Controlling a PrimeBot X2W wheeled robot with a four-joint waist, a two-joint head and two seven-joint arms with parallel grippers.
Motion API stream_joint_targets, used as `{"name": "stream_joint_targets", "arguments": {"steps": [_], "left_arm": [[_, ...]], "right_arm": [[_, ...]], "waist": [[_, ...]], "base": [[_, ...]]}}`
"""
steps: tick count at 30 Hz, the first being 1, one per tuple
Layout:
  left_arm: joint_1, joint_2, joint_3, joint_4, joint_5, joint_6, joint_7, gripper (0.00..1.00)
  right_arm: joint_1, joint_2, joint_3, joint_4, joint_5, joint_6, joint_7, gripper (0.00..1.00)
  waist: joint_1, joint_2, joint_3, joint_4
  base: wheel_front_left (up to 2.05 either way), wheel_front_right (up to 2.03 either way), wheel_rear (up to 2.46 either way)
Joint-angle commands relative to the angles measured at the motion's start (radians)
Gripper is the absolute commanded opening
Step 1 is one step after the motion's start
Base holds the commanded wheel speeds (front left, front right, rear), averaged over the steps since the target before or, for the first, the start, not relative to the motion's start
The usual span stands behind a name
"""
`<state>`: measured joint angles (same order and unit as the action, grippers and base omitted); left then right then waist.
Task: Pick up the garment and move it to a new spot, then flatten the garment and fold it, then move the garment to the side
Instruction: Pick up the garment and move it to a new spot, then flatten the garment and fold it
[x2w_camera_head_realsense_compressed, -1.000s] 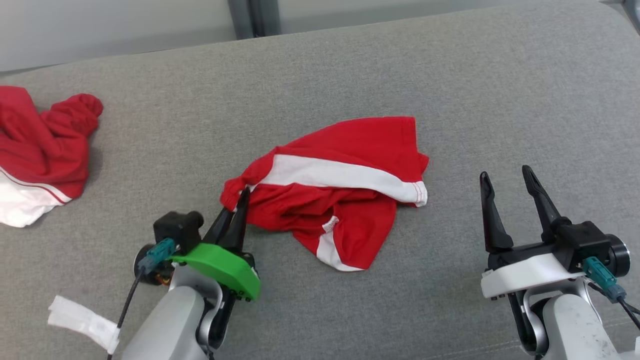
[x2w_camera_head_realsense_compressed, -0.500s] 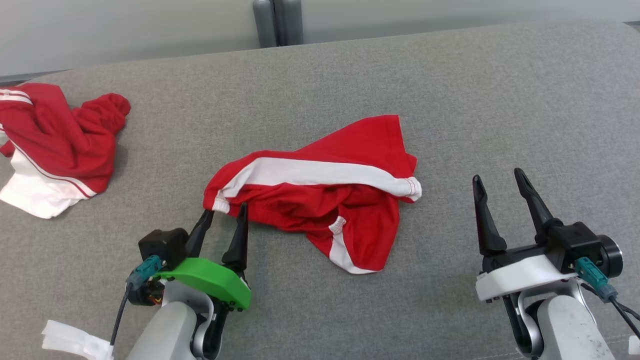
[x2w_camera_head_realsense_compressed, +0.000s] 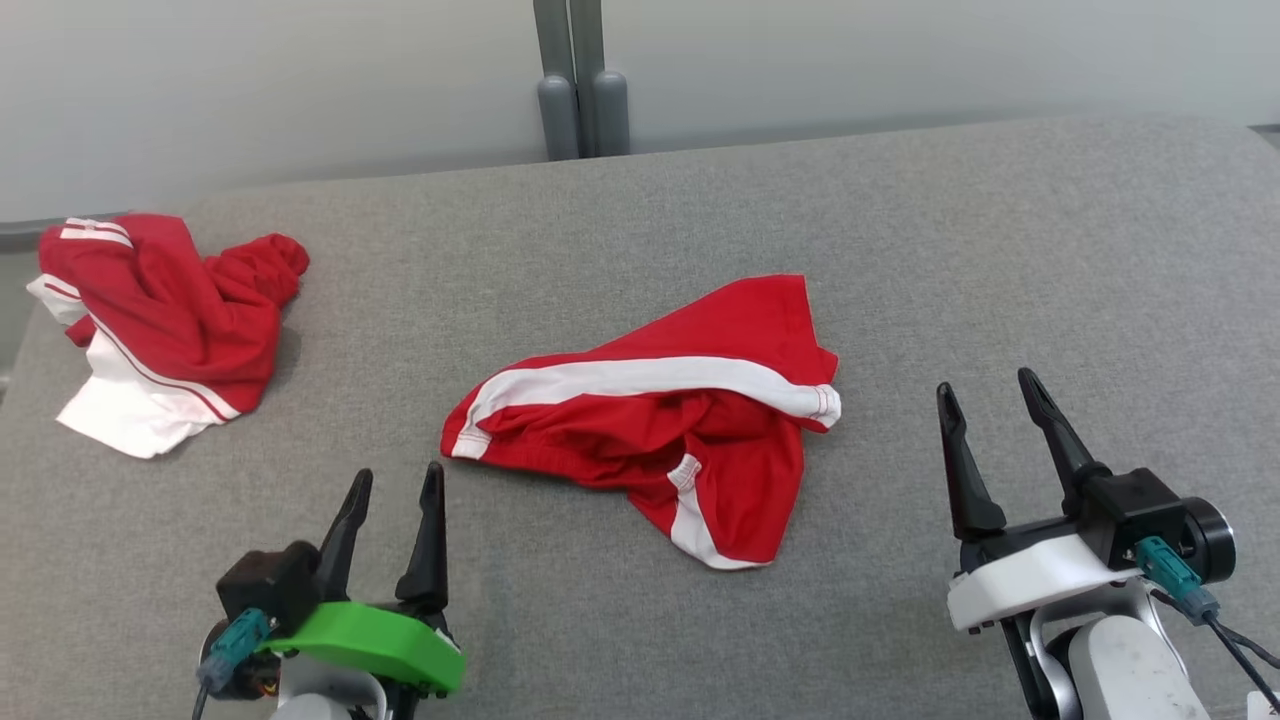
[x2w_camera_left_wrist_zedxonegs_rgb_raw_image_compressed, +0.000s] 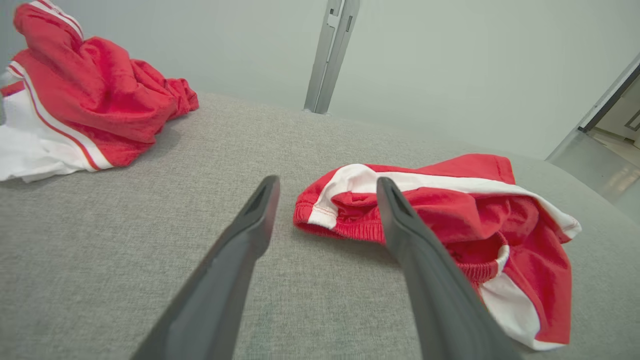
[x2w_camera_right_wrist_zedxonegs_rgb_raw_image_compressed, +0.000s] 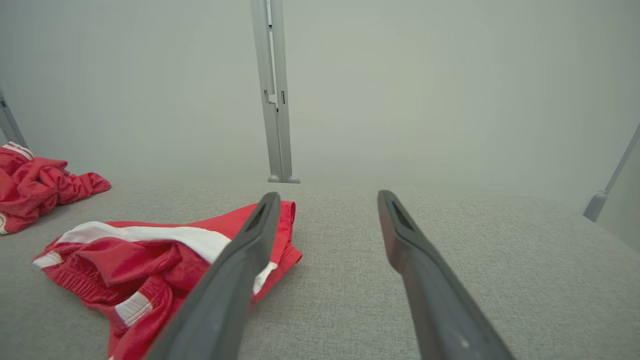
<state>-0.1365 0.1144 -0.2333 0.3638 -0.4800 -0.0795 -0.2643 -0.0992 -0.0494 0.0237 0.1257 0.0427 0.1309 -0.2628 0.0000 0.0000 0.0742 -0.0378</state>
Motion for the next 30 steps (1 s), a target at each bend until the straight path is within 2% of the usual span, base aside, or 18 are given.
{"name": "stream_joint_targets", "arguments": {"steps": [1,7,13,21,30], "left_arm": [[0.039,-0.004,0.024,-0.026,0.023,0.003,0.000,1.00],[0.139,-0.031,0.103,-0.131,0.098,0.027,0.000,1.00],[0.205,-0.055,0.145,-0.177,0.143,0.025,0.000,1.00],[0.227,-0.063,0.161,-0.179,0.165,0.015,0.000,1.00],[0.224,-0.064,0.154,-0.175,0.146,0.028,0.000,1.00]], "right_arm": [[0.020,-0.002,0.002,0.004,-0.004,0.000,-0.003,1.00],[0.044,-0.002,0.006,0.001,0.007,0.000,-0.003,1.00],[0.062,-0.002,0.014,0.011,0.019,0.000,-0.003,1.00],[0.071,-0.002,0.023,0.027,0.028,0.000,-0.003,1.00],[0.066,-0.002,0.026,0.033,0.033,0.000,-0.003,1.00]], "waist": [[0.0000,0.0000,-0.044,0.013],[0.0000,0.0000,-0.085,0.025],[0.0000,0.0000,-0.106,0.033],[0.0000,0.0000,-0.111,0.036],[0.0000,0.0000,-0.103,0.035]], "base": [[0.00,0.00,0.00],[0.00,0.00,0.00],[0.00,0.00,0.00],[0.00,0.00,0.00],[0.00,0.00,0.00]]}}
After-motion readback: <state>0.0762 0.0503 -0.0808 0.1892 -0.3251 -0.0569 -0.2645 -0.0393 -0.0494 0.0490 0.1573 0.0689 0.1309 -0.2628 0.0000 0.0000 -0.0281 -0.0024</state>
